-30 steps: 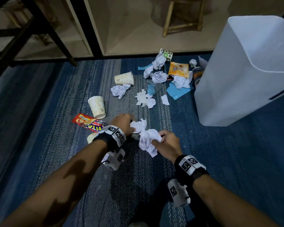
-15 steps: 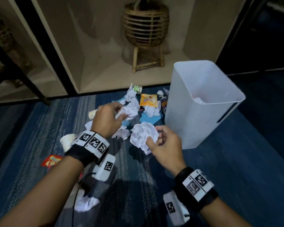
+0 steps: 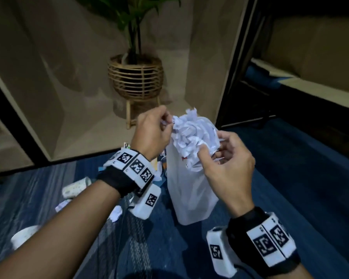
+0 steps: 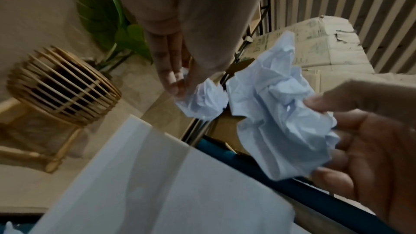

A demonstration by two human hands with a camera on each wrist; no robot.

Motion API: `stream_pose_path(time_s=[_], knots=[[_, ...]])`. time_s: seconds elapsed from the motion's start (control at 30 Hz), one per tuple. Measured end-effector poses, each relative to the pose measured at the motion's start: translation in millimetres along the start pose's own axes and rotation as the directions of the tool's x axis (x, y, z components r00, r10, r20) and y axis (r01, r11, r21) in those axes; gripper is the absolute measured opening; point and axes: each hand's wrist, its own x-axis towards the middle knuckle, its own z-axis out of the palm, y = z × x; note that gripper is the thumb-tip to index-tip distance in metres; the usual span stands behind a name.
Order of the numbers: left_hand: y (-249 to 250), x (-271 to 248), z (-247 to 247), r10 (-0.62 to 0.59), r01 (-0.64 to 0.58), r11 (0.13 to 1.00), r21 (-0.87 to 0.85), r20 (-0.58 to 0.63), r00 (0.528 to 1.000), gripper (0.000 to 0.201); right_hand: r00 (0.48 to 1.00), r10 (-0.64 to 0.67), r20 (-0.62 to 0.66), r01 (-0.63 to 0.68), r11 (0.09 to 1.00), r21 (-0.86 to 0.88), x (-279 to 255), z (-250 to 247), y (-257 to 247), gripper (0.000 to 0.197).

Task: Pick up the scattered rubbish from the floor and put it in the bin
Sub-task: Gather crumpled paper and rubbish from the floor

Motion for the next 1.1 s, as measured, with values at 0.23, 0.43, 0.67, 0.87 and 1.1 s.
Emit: stream_pose_path(time_s=[0.23, 0.43, 0.67, 0.87, 1.1], knots=[[-8.8, 6.8, 42.7, -0.094, 0.075, 0.991, 0.107, 0.188, 0.978, 0.019, 1.0, 0.013, -0.002, -0.013, 0.976, -0.217, 27.1, -9.0, 27.4, 0.026], [-2.4, -2.9, 40.8, -0.069, 0.01, 0.974, 0.228, 0.252, 0.965, 0.026, 0.997, 0.018, 0.07, 0.006, 0.946, -0.323, 33.5, -9.0, 40.3, 0.027], [-16.0, -20.6, 26.9, -0.056, 0.002, 0.975, 0.22, 0.24, 0.969, 0.027, 0.951, 0.209, 0.227, -0.135, 0.943, -0.303, 49.1, 3.0, 39.4, 0.069], [-26.5, -55.3, -2.8, -0.051, -0.001, 0.98, 0.198, 0.254, 0.966, 0.026, 0.969, 0.083, 0.233, -0.013, 0.958, -0.285, 27.8, 0.3, 48.4, 0.045], [-55.2, -122.5, -30.3, -0.223, 0.139, 0.955, 0.261, 0.325, 0.919, 0.028, 0.905, -0.333, 0.265, 0.389, 0.9, -0.196, -23.3, 11.7, 26.1, 0.016]])
